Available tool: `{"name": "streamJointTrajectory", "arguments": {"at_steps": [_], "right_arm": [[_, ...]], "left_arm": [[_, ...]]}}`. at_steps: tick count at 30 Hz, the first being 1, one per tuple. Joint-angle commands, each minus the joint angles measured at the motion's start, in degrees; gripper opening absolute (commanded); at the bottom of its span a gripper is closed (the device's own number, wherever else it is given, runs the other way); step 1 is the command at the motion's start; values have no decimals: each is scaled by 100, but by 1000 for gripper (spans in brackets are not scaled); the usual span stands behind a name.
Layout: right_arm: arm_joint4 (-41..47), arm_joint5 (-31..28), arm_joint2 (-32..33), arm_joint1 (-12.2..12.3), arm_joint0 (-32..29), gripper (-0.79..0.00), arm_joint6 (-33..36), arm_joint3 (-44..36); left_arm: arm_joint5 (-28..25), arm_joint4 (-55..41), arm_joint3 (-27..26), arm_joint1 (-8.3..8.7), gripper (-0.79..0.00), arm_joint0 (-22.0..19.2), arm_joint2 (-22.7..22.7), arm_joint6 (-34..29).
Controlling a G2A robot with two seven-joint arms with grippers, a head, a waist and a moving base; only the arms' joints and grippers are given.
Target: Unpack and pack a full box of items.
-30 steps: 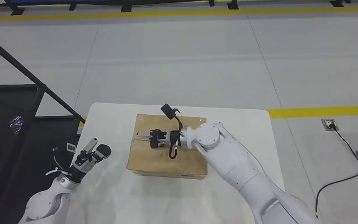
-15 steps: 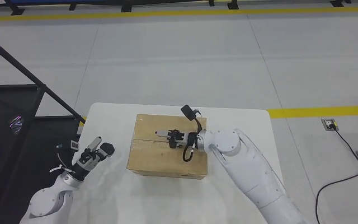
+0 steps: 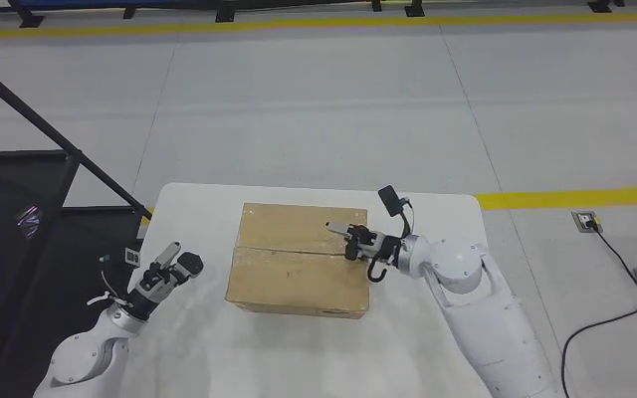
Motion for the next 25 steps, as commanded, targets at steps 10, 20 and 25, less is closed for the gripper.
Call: {"name": "streamJointTrajectory", "arguments": {"at_steps": [10,20,25], "right_arm": [[371,-432,1374,275,-1519,0,-278,-1520],[446,-540,1488,288,-1670,0,-358,-1626],[446,-540,1488,288,-1670,-1,-357,-1626]], "left_arm": [[-57,-86,23,30,0,34,-138,-124],[-87,-61,-57,48,0,89,-231,-153],[-86,-62,-57,48,-1,89,-230,-153]]}}
